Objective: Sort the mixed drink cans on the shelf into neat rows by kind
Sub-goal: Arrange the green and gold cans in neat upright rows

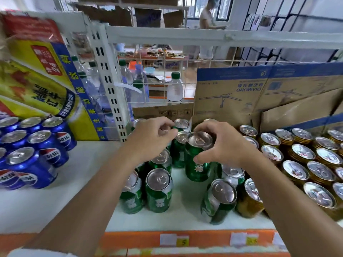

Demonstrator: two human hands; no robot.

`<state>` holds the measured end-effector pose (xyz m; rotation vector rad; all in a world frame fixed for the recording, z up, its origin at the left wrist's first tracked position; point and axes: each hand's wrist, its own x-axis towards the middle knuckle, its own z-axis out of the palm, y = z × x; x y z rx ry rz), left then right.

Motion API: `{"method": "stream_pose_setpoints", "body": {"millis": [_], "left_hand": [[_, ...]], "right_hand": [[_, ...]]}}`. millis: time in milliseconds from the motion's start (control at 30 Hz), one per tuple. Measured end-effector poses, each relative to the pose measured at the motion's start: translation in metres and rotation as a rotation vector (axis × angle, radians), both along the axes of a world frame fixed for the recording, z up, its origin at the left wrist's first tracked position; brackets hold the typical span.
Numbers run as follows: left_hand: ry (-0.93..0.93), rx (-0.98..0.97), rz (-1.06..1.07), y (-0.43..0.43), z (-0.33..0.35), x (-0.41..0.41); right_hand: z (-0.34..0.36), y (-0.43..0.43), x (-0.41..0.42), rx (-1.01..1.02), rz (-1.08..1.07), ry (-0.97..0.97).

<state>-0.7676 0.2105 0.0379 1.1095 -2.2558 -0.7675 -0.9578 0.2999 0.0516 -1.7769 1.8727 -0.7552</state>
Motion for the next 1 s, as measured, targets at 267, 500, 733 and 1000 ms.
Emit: {"method": "stream_pose_setpoints", "body": {"millis": [267,500,733,1000], "left_hand": [[-0.25,-0.065,-0.012,0.002,-0.053,0.022],[-0.412,0.0,-0.013,-0.004,-0.043,0.023],[-0.51,0.014,-0.036,-0.006,-0.03,0.014],[-0.377,-0.031,-0.015,-0.004,-0.037,0.012]], "right_hand": [[-0.036,-0.003,0.012,0.093,-0.071,0.148],[-0.044,-0.014,0.028,0.149,-0.027,0.235],[-0.047,-0.015,0.033,0.118,-0.064,0.202],[-0.046,-0.015,0.03,0.088,-0.036,0.246]]}}
